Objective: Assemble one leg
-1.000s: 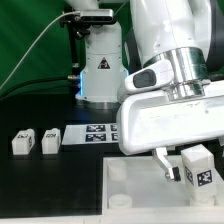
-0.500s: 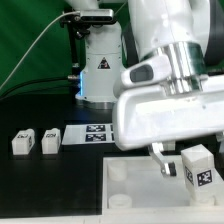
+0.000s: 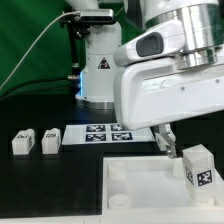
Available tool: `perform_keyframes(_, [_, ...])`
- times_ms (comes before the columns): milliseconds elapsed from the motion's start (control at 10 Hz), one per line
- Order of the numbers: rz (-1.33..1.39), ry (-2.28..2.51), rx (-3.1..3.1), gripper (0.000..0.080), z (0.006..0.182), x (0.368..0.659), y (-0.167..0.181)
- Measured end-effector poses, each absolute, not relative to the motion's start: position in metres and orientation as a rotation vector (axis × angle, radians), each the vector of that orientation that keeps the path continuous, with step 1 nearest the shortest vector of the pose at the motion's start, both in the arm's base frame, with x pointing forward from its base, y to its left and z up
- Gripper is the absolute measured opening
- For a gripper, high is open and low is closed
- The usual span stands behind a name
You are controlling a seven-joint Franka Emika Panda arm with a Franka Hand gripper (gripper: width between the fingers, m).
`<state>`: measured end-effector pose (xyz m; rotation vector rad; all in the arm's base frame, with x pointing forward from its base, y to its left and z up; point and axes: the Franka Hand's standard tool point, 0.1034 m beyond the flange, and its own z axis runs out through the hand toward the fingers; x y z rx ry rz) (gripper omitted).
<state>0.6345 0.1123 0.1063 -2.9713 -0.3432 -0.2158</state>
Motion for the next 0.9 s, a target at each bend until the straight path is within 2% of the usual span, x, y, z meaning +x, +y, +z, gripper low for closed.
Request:
perform_keyframes(400, [0.322,-0.343,-2.930,0.0649,0.084,0.618,0.118])
perform_keyframes(700, [0.296,-0.347,-2.931,0.0622,0.083,0.621,0.120])
perform_keyframes(800, [0.296,-0.347,-2.931,0.0449,0.083,0.621,0.120])
perform_keyframes(900, [0.295,-0.347,-2.933,0.0315,0.083,0.621,0.119])
